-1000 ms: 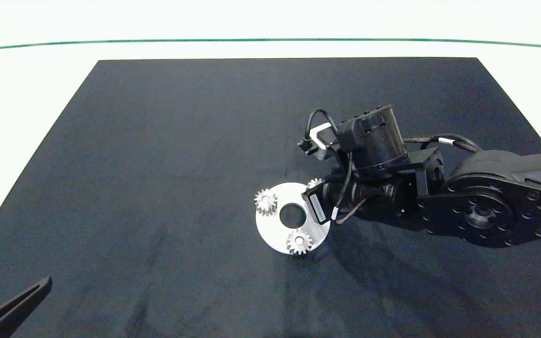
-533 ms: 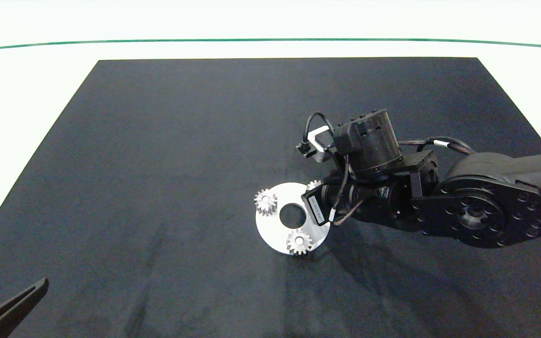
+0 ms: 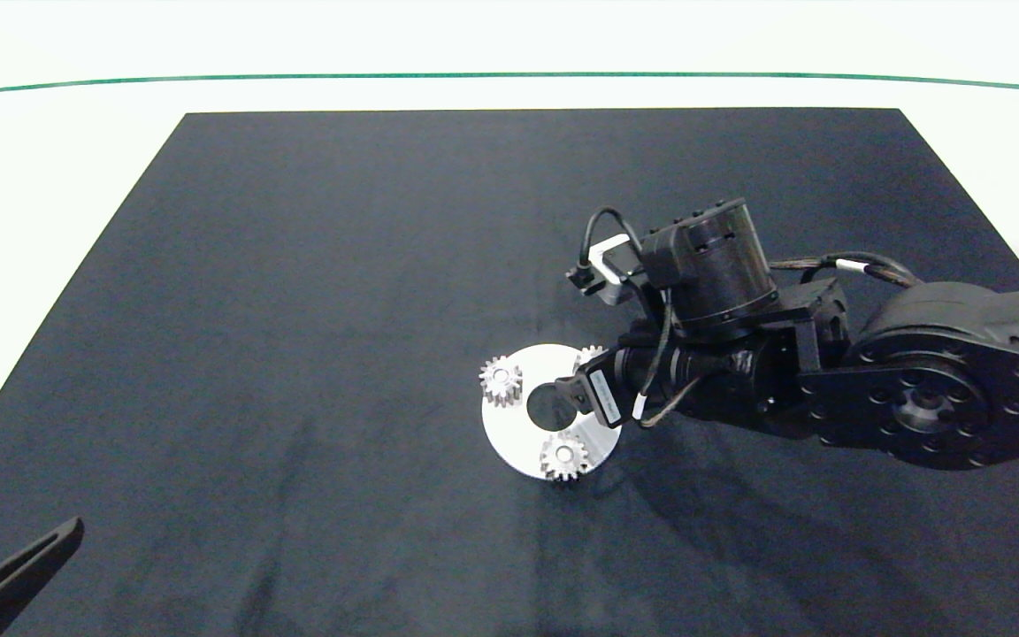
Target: Install three planetary gears onto the carrier pins
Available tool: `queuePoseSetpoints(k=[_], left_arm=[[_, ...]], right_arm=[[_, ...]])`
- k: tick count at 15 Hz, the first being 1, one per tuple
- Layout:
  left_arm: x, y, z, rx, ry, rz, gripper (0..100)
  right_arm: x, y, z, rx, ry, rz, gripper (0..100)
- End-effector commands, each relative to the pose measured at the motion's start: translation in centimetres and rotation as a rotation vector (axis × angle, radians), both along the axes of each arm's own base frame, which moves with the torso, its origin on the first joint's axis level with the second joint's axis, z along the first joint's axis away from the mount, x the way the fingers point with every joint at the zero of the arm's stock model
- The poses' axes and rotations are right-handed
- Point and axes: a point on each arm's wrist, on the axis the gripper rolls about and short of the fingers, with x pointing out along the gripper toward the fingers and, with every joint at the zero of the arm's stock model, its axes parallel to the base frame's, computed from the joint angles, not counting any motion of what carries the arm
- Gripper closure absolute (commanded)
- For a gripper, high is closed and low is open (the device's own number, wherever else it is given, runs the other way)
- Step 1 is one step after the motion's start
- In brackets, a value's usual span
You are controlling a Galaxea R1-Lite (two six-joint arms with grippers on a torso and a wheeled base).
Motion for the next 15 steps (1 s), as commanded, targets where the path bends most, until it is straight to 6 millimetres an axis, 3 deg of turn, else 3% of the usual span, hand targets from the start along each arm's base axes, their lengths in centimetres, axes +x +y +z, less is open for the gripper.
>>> queuePoseSetpoints(k=[1, 8, 11, 15], left_arm=[[-0.5, 0.3, 0.5, -0.019, -0.031, 0.004, 0], [-3.7, 2.6, 0.3, -0.032, -0.053, 0.024, 0], [-5.2, 3.3, 0.1, -0.045, -0.075, 0.079, 0], [-6.6, 3.3, 1.6, -0.063, -0.139, 0.243, 0]], right_arm=[[-4.7, -4.2, 3.3, 0.030, -0.037, -0.001, 0], [-15.3, -15.8, 7.9, 0.132, -0.176, -0.110, 0], [-20.1, -20.4, 9.0, 0.163, -0.262, -0.238, 0], [-25.3, -23.7, 9.0, 0.192, -0.389, -0.421, 0]])
